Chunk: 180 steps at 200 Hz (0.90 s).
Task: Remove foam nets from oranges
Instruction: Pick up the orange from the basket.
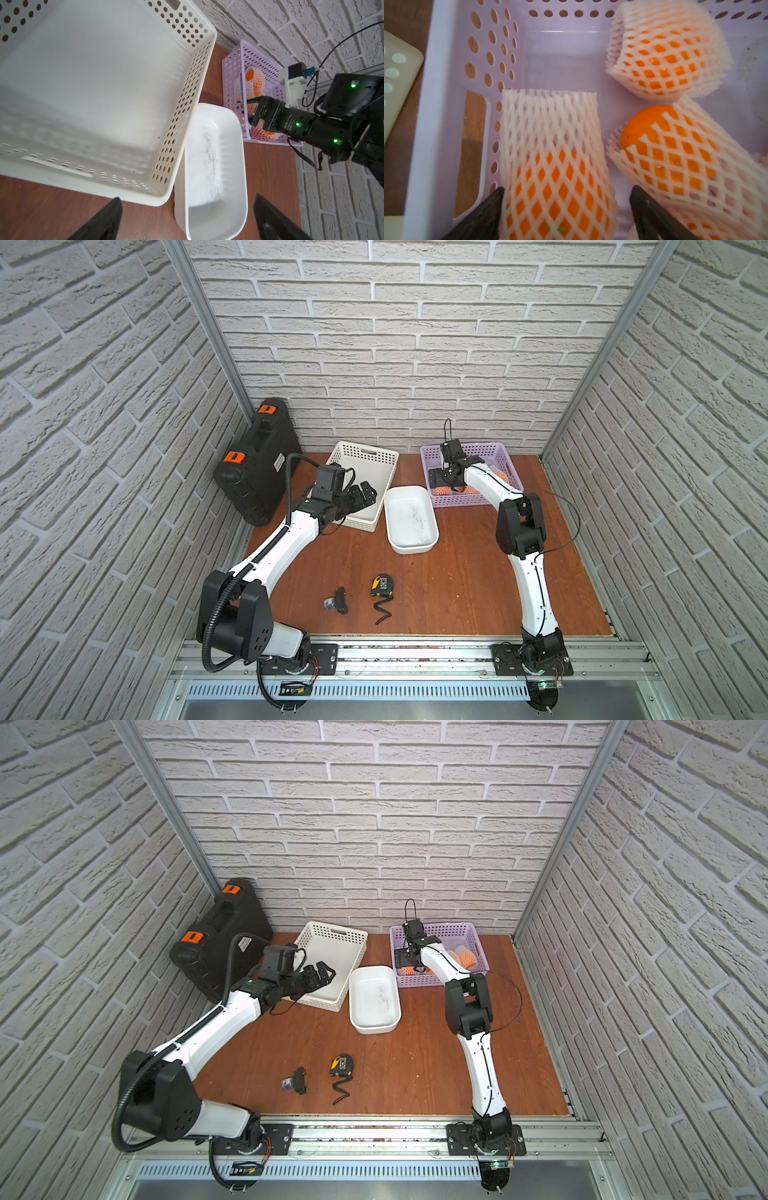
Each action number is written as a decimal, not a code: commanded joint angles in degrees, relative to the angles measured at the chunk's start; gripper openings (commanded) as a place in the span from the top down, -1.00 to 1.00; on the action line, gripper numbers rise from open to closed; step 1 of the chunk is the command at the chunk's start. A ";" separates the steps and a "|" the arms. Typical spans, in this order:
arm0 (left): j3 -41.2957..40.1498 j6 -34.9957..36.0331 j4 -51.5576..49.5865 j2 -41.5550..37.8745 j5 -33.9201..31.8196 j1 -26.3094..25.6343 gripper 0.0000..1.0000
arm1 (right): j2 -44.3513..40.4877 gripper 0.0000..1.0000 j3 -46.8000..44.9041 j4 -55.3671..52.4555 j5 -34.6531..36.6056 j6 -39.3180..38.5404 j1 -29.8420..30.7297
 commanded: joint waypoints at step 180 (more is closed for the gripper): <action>1.27 -1.72 2.86 1.27 2.72 -0.34 -0.96 | 4.34 -0.70 2.23 -9.10 1.18 -5.65 0.06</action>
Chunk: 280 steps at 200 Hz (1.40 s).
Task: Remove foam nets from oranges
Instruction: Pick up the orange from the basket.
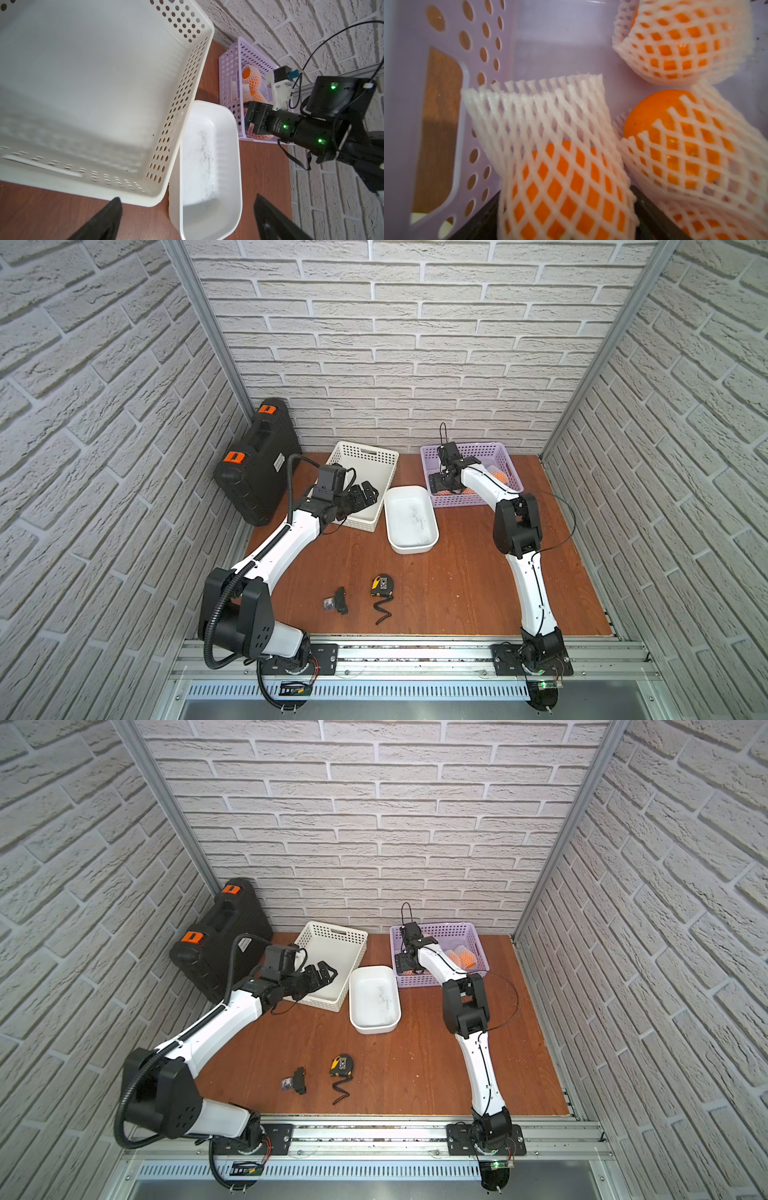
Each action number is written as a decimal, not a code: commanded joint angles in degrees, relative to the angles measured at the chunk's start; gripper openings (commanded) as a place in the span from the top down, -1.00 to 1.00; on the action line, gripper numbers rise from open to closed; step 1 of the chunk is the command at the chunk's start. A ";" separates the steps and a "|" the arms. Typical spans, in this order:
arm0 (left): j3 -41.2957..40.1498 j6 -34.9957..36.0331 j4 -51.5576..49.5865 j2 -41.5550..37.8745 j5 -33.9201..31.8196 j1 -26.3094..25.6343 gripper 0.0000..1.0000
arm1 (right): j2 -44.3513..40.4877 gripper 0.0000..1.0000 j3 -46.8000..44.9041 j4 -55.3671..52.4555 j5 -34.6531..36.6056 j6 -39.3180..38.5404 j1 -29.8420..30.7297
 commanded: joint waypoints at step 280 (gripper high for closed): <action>-0.40 -10.98 22.56 -1.49 24.02 -7.07 -0.96 | -48.61 -0.11 -31.62 5.13 -35.18 -10.28 4.26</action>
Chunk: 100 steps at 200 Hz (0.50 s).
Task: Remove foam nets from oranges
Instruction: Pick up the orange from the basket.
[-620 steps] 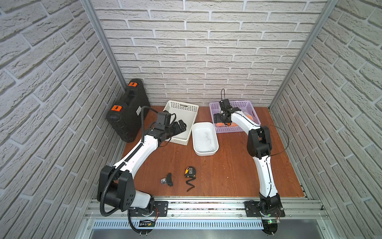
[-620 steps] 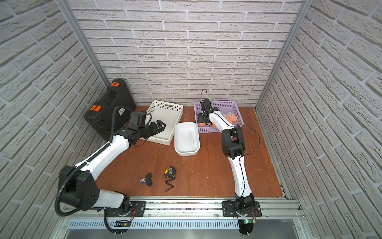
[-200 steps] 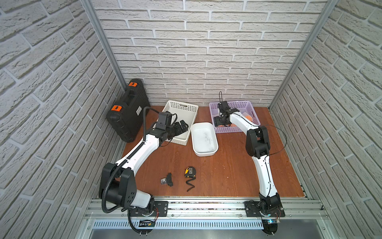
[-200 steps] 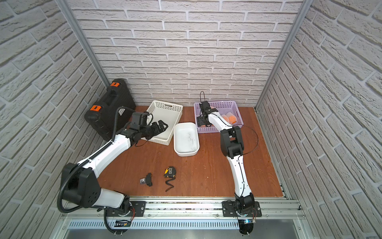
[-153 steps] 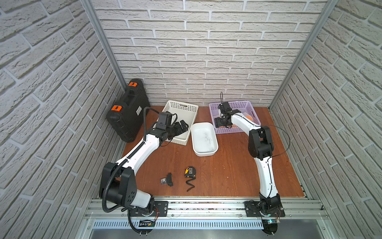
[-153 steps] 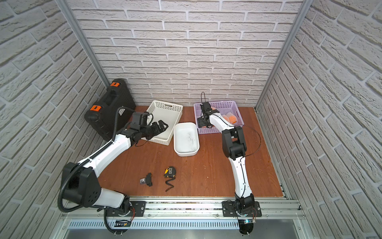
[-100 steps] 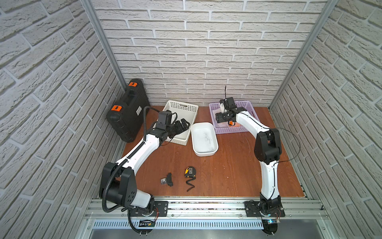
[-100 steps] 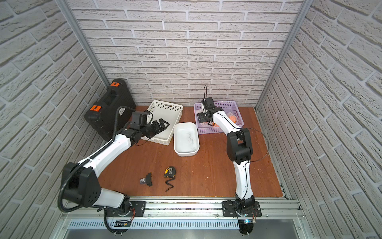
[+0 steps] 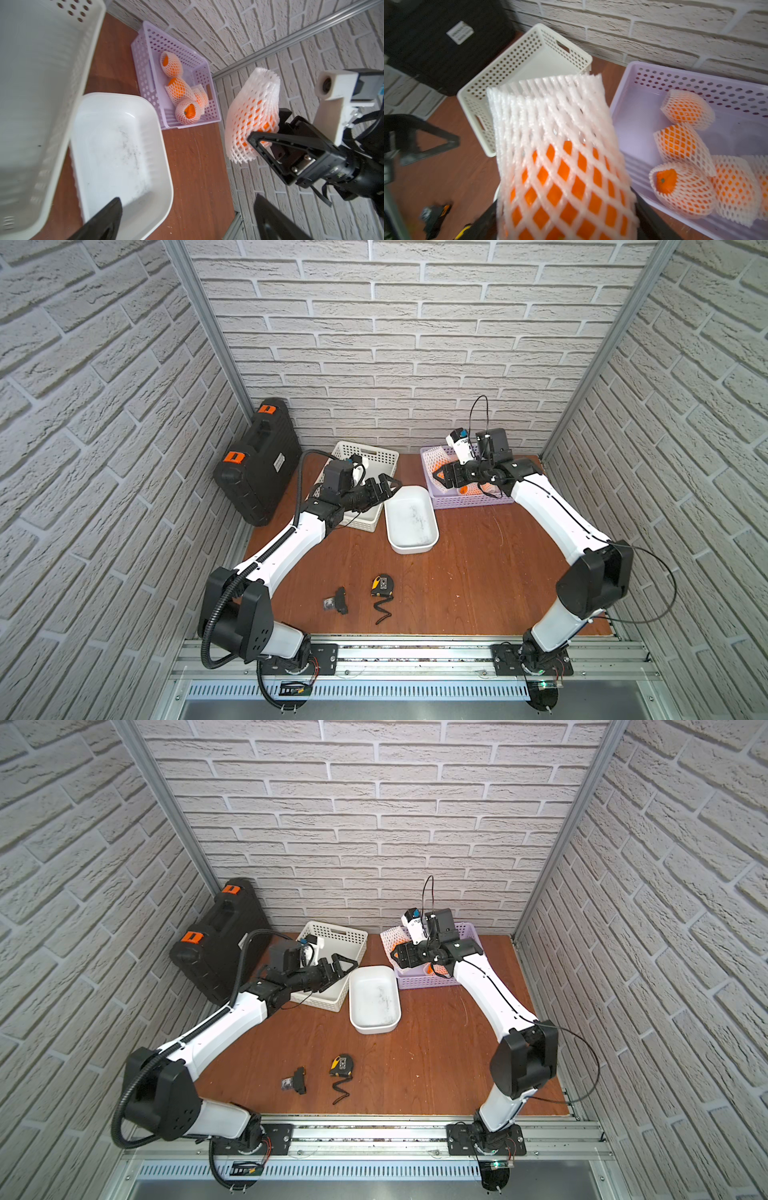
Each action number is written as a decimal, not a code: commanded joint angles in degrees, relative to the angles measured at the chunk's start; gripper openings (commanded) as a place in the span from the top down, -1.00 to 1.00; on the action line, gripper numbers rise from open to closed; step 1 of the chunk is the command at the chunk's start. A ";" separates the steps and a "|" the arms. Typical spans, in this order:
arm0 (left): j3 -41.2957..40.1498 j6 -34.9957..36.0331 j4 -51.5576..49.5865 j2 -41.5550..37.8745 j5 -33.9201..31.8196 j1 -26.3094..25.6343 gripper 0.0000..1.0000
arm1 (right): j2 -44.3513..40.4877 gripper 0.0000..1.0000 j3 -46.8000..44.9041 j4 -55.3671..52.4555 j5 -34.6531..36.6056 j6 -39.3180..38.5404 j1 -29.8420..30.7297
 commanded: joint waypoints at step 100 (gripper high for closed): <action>-8.17 -18.47 24.60 -5.96 11.64 -3.35 -0.97 | -5.66 -0.17 -0.29 -8.69 -9.84 -4.90 6.61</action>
